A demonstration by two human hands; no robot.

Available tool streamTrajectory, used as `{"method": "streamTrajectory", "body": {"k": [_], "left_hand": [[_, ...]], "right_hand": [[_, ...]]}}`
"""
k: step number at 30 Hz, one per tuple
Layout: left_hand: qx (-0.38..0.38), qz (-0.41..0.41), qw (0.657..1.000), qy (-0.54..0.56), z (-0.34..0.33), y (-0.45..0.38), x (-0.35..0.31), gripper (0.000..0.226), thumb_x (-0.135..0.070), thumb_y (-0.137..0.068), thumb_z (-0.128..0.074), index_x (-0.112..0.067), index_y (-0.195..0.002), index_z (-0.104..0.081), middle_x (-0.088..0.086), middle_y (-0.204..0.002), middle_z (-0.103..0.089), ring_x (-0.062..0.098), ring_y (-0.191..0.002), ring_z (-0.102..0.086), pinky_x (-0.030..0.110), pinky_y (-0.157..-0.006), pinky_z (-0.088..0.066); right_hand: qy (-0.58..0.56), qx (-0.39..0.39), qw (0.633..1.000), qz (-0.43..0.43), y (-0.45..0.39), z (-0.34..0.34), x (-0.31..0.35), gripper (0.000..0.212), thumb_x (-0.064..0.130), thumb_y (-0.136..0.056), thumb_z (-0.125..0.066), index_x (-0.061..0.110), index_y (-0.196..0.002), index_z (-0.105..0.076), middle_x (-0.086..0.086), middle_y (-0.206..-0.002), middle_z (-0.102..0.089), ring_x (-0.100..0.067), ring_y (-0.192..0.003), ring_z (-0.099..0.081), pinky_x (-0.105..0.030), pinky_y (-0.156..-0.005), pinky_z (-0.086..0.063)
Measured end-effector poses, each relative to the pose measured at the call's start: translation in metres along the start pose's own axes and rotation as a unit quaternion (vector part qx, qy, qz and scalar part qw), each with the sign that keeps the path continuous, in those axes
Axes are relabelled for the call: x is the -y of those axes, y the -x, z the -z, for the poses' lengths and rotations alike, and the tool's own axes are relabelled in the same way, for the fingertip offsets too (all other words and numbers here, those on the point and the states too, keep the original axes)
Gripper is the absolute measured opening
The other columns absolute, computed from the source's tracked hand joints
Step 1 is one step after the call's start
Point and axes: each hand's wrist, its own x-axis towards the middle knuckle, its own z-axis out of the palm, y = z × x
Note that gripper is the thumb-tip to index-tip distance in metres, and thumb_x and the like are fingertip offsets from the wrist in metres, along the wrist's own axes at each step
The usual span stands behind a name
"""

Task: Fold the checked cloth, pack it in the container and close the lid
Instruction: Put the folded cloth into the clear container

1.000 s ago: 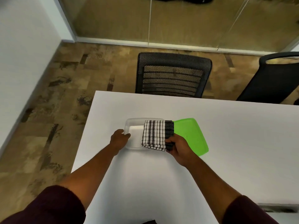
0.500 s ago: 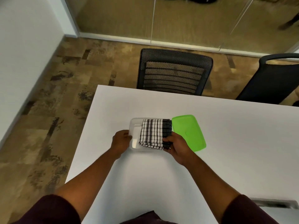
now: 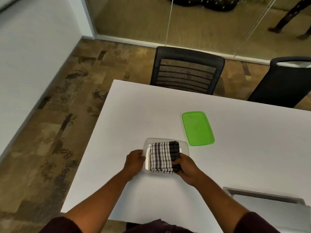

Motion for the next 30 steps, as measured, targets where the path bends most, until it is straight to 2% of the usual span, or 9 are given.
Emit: {"method": "streamTrajectory", "body": {"k": [4,7,10,12,14,17,21,25,30], "left_hand": [[0.008,-0.003,1.0,-0.017,-0.008,0.017,0.014,0.021,-0.006,-0.092,-0.055,-0.01,-0.1,-0.074,0.007,-0.095,-0.076,0.028,-0.091,-0.07,0.043,-0.081,-0.058],[0.009,-0.006,1.0,-0.024,-0.013,0.026,0.021,0.02,-0.006,-0.093,-0.056,-0.016,-0.097,-0.073,0.002,-0.091,-0.073,0.019,-0.08,-0.063,0.032,-0.075,-0.052],[0.018,-0.007,0.999,-0.029,-0.018,0.031,0.026,0.024,-0.007,-0.095,-0.056,-0.014,-0.111,-0.072,0.004,-0.106,-0.074,0.015,-0.087,-0.064,0.025,-0.078,-0.05],[0.016,-0.005,1.0,-0.026,-0.021,0.034,0.029,0.026,-0.005,-0.096,-0.057,-0.014,-0.117,-0.07,0.002,-0.111,-0.072,0.017,-0.097,-0.066,0.024,-0.083,-0.05],[0.008,-0.003,1.0,-0.022,-0.023,0.037,0.031,0.027,-0.004,-0.096,-0.057,-0.013,-0.119,-0.068,0.002,-0.113,-0.07,0.02,-0.104,-0.067,0.026,-0.088,-0.051],[0.003,0.008,1.0,-0.019,-0.024,0.041,0.035,0.024,-0.006,-0.096,-0.058,-0.014,-0.118,-0.066,0.003,-0.115,-0.069,0.02,-0.105,-0.065,0.032,-0.091,-0.054],[0.014,0.031,0.999,0.009,-0.023,0.044,0.044,0.022,-0.009,-0.094,-0.064,-0.011,-0.116,-0.066,0.006,-0.115,-0.069,0.025,-0.108,-0.066,0.048,-0.095,-0.057],[0.017,0.037,0.999,0.036,-0.022,0.047,0.049,0.022,-0.013,-0.091,-0.07,-0.012,-0.113,-0.067,0.004,-0.111,-0.071,0.025,-0.104,-0.069,0.05,-0.088,-0.061],[-0.002,0.045,0.996,0.074,-0.021,0.045,0.044,0.013,-0.014,-0.092,-0.072,-0.008,-0.103,-0.069,0.01,-0.096,-0.071,0.031,-0.095,-0.072,0.052,-0.077,-0.064]], "right_hand": [[-0.023,-0.007,0.999,-0.038,0.009,0.003,-0.025,0.048,-0.016,-0.087,-0.04,-0.001,-0.128,-0.06,-0.026,-0.127,-0.067,-0.037,-0.106,-0.064,-0.051,-0.1,-0.051],[-0.037,-0.01,0.998,-0.057,0.012,0.0,-0.039,0.049,-0.016,-0.088,-0.039,0.003,-0.128,-0.061,-0.024,-0.128,-0.067,-0.038,-0.108,-0.064,-0.055,-0.103,-0.049],[-0.043,-0.023,0.996,-0.076,0.009,-0.003,-0.05,0.049,-0.015,-0.088,-0.039,0.006,-0.126,-0.062,-0.023,-0.126,-0.068,-0.037,-0.108,-0.064,-0.054,-0.102,-0.052],[-0.044,-0.025,0.995,-0.089,0.008,-0.005,-0.054,0.047,-0.014,-0.088,-0.039,0.008,-0.123,-0.064,-0.019,-0.119,-0.071,-0.035,-0.103,-0.066,-0.046,-0.088,-0.059],[-0.041,-0.027,0.993,-0.105,0.007,-0.006,-0.057,0.046,-0.012,-0.089,-0.04,0.009,-0.122,-0.064,-0.017,-0.115,-0.071,-0.032,-0.099,-0.066,-0.041,-0.079,-0.058],[-0.021,-0.026,0.992,-0.125,0.004,-0.006,-0.059,0.045,-0.011,-0.091,-0.039,0.005,-0.127,-0.062,-0.021,-0.124,-0.068,-0.034,-0.103,-0.064,-0.042,-0.083,-0.057],[0.078,-0.028,0.987,-0.135,0.002,-0.009,-0.059,0.03,0.001,-0.097,-0.046,0.005,-0.123,-0.063,-0.019,-0.117,-0.07,-0.028,-0.096,-0.065,-0.04,-0.078,-0.059],[0.242,-0.056,0.962,-0.113,0.003,-0.013,-0.056,0.013,0.026,-0.101,-0.055,0.016,-0.107,-0.061,-0.006,-0.101,-0.07,-0.018,-0.085,-0.064,-0.036,-0.079,-0.057],[0.411,-0.137,0.901,-0.029,0.0,-0.007,-0.061,0.013,0.015,-0.092,-0.054,0.007,-0.09,-0.063,-0.012,-0.096,-0.069,-0.022,-0.083,-0.061,-0.028,-0.07,-0.048]]}}
